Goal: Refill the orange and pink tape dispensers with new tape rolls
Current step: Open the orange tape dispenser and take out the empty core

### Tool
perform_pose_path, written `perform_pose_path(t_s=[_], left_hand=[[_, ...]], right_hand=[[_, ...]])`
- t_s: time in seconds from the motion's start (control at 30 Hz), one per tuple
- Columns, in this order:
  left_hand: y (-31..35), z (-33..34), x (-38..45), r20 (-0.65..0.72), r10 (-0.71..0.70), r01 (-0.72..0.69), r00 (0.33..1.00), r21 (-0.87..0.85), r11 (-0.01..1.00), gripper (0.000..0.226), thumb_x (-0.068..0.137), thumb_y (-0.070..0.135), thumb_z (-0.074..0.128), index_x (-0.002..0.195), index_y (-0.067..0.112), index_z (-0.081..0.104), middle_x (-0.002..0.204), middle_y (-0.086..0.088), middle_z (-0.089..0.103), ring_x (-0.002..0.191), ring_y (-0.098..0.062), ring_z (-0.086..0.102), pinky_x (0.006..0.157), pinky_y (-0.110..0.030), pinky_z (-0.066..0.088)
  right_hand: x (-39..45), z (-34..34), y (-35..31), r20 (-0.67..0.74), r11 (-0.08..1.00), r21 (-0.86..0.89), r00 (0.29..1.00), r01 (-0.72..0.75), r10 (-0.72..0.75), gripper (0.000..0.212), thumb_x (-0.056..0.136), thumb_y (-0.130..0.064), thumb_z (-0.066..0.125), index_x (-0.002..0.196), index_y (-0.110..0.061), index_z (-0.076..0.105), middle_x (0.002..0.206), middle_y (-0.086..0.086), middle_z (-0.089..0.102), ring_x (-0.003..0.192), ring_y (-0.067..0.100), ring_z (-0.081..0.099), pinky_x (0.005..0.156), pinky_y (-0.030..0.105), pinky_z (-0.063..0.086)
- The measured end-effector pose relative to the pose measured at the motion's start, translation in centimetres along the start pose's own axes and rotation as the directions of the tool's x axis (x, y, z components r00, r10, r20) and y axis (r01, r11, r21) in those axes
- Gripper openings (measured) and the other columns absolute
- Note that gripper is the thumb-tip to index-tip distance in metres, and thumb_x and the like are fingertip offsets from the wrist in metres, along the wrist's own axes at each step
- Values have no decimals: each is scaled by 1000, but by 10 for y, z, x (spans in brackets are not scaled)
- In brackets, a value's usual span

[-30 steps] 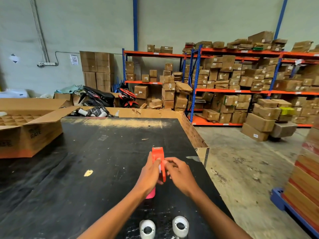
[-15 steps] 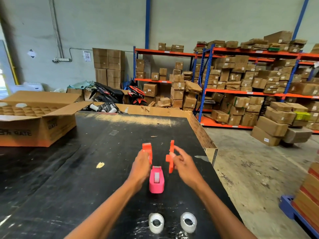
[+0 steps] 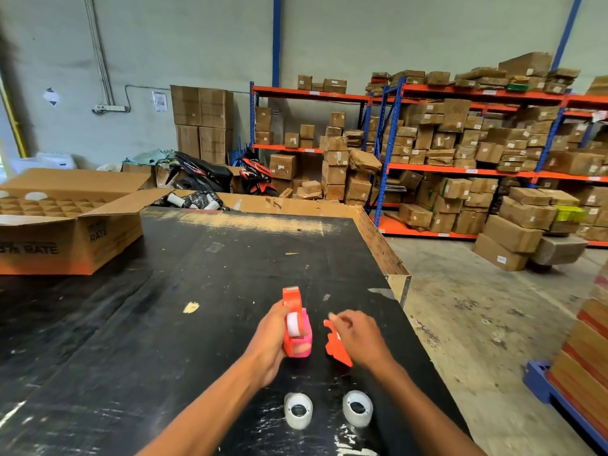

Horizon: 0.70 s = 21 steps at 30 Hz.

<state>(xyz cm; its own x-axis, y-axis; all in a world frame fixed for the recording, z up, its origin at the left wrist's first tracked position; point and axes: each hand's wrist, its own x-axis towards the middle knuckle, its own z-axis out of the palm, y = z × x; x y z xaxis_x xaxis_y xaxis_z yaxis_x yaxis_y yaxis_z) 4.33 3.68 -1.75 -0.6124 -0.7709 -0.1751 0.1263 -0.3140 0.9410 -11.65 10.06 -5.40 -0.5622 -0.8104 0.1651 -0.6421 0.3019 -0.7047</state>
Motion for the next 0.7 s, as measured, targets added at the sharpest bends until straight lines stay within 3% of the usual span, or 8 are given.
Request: perform_pose_path(t_s=[0.07,0.13,0.23,0.33,0.43,0.53,0.63,0.7], left_hand=[[-5,9,-1,48,12,-14,999,40,999,21,94,27,43,107,19,58,75,-2,61,64,-14,57,63,-30,48],[-9,21,-6,95,24,-28,995,40,999,20,96,23,42,106,24,60,77,2,66,66,-11,64,64,-30,52],[-14,41,-12,162,12,-8,987,-23,1000,23,97,17,43,114,17,58,81,-6,67,58,-11,68,53,-27,55],[-19,56,-15,205,7,-5,979,-13,1000,28,97,18,45,122,14,56,75,-7,67,57,-18,64,60,-33,48],[-27,71,-18,210,15,-18,978,13,1000,27,96,17,47,122,20,54,91,-10,66,73,-23,63,71,-40,48],[-36,73,-16,184,20,-33,983,72,997,37,95,14,52,131,20,48,105,-16,58,85,-28,60,79,-45,50],[-43,79,-20,254,-63,63,965,8,998,34,96,16,50,130,13,48,96,-15,66,81,-28,65,85,-49,54],[-45,83,-23,248,-57,67,967,-31,997,34,96,16,51,130,10,48,87,-12,68,75,-25,66,79,-45,57]], right_hand=[[-16,-18,-18,119,936,349,988,50,-97,20,90,-34,60,89,-17,70,82,4,71,76,13,67,68,26,55],[-31,-31,-27,222,886,460,960,52,-171,20,86,-28,66,102,-16,68,80,10,69,69,14,65,67,25,54],[-47,-44,-20,173,879,468,967,87,-188,33,82,-23,72,112,-13,63,89,20,73,72,19,69,73,33,57],[-59,-60,-10,116,873,480,980,87,-161,33,81,-17,73,111,-11,61,84,17,73,70,18,69,71,30,57],[-71,-78,2,89,884,464,991,49,-102,25,82,-14,72,104,-5,64,79,9,70,65,12,65,68,25,55],[-82,-88,14,110,896,443,991,17,-73,11,85,-8,67,91,1,66,73,10,68,57,12,61,62,24,53],[-87,-84,18,117,906,423,990,16,-72,7,89,-3,60,91,2,64,68,6,65,54,8,59,59,21,51],[-86,-79,18,78,907,420,995,30,-68,11,92,-4,54,92,-1,64,65,3,62,52,4,59,57,18,51]])
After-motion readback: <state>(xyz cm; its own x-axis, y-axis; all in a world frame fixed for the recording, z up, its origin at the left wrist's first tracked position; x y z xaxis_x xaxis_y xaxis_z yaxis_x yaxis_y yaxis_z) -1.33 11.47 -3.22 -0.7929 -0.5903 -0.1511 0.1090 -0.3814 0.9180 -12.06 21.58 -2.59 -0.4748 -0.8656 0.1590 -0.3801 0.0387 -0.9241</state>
